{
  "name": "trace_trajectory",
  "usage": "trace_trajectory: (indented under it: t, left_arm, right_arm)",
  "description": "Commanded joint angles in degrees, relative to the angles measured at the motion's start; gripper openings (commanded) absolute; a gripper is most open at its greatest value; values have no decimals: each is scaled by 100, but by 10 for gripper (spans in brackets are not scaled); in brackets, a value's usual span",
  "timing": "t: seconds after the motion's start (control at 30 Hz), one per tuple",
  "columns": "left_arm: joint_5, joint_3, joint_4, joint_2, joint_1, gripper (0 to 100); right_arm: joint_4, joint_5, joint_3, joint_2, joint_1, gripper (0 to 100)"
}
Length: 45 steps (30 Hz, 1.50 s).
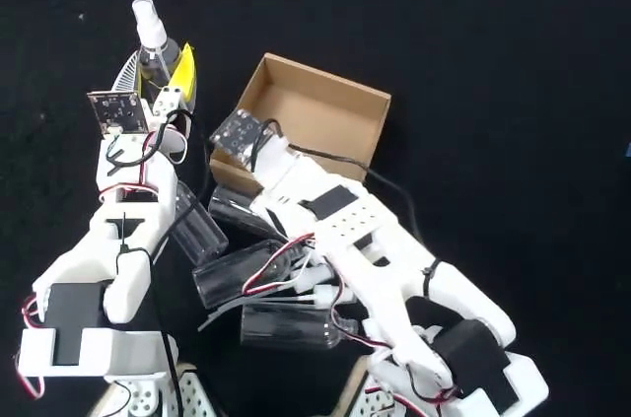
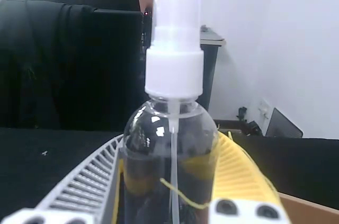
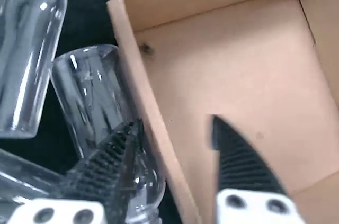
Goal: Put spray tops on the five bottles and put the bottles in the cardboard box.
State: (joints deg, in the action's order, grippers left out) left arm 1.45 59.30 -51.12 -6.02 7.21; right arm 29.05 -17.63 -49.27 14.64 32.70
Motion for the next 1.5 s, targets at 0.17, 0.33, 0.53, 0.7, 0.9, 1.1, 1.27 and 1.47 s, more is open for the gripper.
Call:
trace_trajectory:
  t: [0.17, 0.33, 0.53, 0.7, 0.9, 1.1, 1.27, 1.47]
  left_arm:
    - [-18, -136, -167, -26, 22, 30]
    - [-18, -136, -158, -26, -31, 30]
    - [-18, -119, -158, -26, -31, 30]
    - [-18, -110, -158, -26, -31, 30]
    - [-18, -101, -158, -26, -31, 30]
    - [-18, -101, -158, -26, -31, 30]
    - [-18, -92, -158, -26, -31, 30]
    - [-18, -84, -158, -26, -31, 30]
  right_arm:
    - [431, 1714, 75, 2484, -1459, 216]
    - [484, 2804, 110, 2273, -2637, 217]
    - [484, 2857, 505, 1349, -2716, 217]
    - [431, 3367, 945, 374, -2848, 251]
    - [475, 3481, 1701, -769, -3077, 265]
    - [457, 2813, 2229, -1534, -2971, 167]
    - [431, 1934, 2615, -2088, -2927, 17]
    - [431, 1319, 2941, -2448, -2919, 11]
